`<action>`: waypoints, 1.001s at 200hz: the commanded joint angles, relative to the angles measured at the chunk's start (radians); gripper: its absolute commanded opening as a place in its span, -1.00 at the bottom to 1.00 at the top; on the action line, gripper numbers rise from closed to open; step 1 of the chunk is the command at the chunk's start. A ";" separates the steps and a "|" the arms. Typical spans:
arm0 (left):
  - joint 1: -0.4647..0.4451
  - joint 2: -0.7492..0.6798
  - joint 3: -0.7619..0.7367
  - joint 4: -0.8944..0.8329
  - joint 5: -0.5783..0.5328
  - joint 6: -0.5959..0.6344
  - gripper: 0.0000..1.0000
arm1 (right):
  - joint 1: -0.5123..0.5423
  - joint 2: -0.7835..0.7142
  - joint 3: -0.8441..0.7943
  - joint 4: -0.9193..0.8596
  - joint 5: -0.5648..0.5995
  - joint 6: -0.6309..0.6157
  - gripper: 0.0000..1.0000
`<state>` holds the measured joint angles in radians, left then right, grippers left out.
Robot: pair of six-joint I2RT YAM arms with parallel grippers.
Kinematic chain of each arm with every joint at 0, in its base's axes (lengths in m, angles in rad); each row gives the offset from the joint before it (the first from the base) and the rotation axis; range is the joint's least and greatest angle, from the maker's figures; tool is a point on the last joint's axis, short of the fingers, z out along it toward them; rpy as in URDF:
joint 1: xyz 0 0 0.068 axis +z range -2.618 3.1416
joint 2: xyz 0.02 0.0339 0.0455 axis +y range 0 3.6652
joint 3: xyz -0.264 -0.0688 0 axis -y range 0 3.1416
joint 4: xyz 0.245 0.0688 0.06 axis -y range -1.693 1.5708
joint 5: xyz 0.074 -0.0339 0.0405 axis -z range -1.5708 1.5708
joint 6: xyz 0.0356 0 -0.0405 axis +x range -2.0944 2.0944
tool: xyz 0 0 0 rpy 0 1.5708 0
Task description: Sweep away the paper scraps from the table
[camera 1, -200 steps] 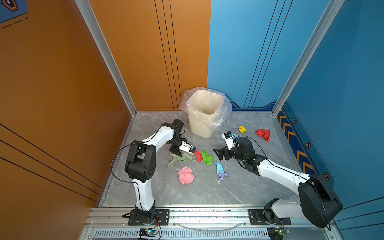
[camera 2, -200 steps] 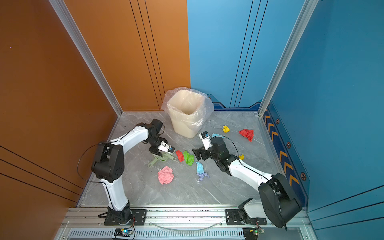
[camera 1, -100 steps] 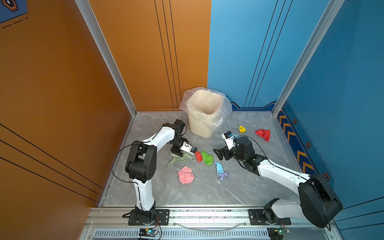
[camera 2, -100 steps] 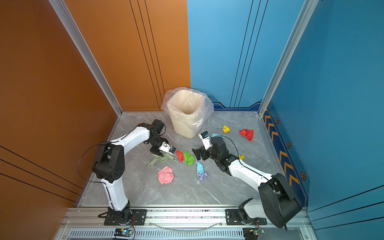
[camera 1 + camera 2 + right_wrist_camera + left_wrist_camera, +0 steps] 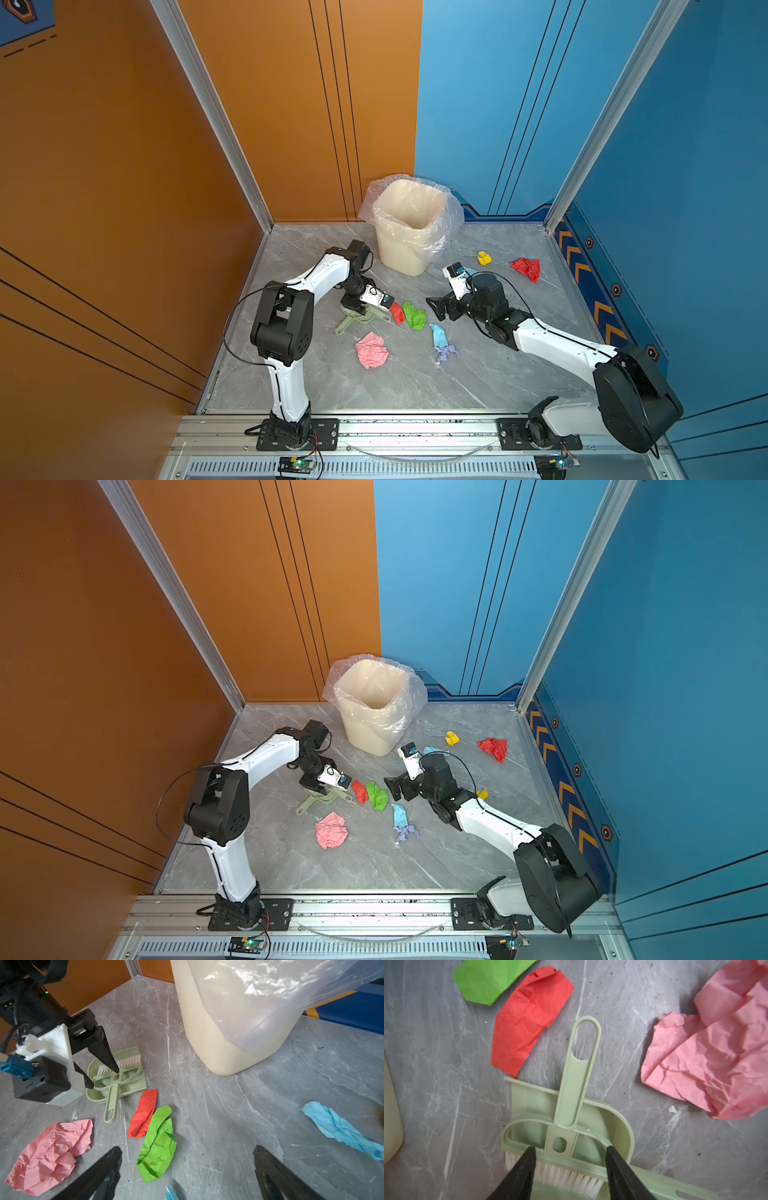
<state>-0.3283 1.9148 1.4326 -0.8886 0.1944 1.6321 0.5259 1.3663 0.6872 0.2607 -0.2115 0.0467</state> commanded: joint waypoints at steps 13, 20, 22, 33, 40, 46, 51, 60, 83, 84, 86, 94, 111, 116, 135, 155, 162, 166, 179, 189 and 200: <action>0.004 0.014 -0.008 -0.035 0.016 -0.006 0.10 | 0.008 0.012 0.011 0.023 0.000 0.013 1.00; 0.006 0.017 -0.007 -0.035 0.016 -0.006 0.10 | 0.008 0.014 0.012 0.023 0.000 0.014 0.99; 0.004 0.018 -0.007 -0.035 0.016 -0.006 0.10 | 0.008 0.014 0.012 0.023 0.001 0.013 0.99; 0.004 0.020 -0.006 -0.036 0.013 -0.006 0.10 | 0.009 0.017 0.012 0.024 0.001 0.013 1.00; 0.005 0.021 -0.007 -0.035 0.013 -0.004 0.10 | 0.008 0.019 0.014 0.025 0.001 0.013 0.99; 0.004 0.024 -0.007 -0.036 0.013 -0.004 0.10 | 0.008 0.020 0.015 0.025 0.001 0.013 1.00; 0.005 0.025 -0.007 -0.035 0.013 -0.005 0.10 | 0.008 0.022 0.014 0.025 0.000 0.013 1.00; 0.006 0.026 -0.009 -0.035 0.009 -0.005 0.10 | 0.008 0.023 0.014 0.026 0.000 0.013 1.00; 0.006 0.030 -0.007 -0.035 0.005 -0.003 0.10 | 0.008 0.025 0.015 0.027 0.000 0.013 0.99; 0.007 0.029 -0.007 -0.036 0.005 -0.004 0.09 | 0.008 0.025 0.015 0.027 0.000 0.013 0.99; 0.007 0.029 -0.008 -0.036 0.005 -0.004 0.09 | 0.007 0.025 0.015 0.027 0.000 0.013 1.00; 0.009 0.030 -0.007 -0.035 0.005 -0.003 0.09 | 0.008 0.025 0.015 0.027 0.000 0.013 1.00; 0.008 0.032 -0.007 -0.036 0.004 -0.001 0.09 | 0.008 0.027 0.014 0.027 0.000 0.013 0.99; 0.009 0.032 -0.006 -0.036 0.005 -0.001 0.09 | 0.008 0.028 0.015 0.027 -0.001 0.012 1.00; 0.011 0.036 -0.003 -0.035 0.002 -0.001 0.08 | 0.008 0.030 0.015 0.029 0.000 0.013 1.00; 0.011 0.040 -0.003 -0.036 -0.003 0.000 0.06 | 0.008 0.031 0.017 0.028 0.000 0.013 1.00; 0.011 0.041 -0.001 -0.035 -0.003 0.001 0.06 | 0.008 0.032 0.016 0.028 0.000 0.013 1.00; 0.012 0.042 0.000 -0.035 -0.003 0.000 0.06 | 0.008 0.032 0.015 0.028 -0.001 0.013 0.99; 0.016 0.044 0.003 -0.035 -0.003 0.002 0.06 | 0.008 0.034 0.018 0.028 0.000 0.013 0.99; 0.018 0.043 0.006 -0.035 -0.003 0.003 0.06 | 0.008 0.034 0.018 0.028 0.000 0.013 0.99; 0.020 0.045 0.008 -0.035 -0.003 0.002 0.06 | 0.008 0.036 0.020 0.028 -0.002 0.015 1.00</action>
<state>-0.3191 1.9415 1.4326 -0.8886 0.1898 1.6329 0.5259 1.3861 0.6872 0.2722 -0.2115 0.0502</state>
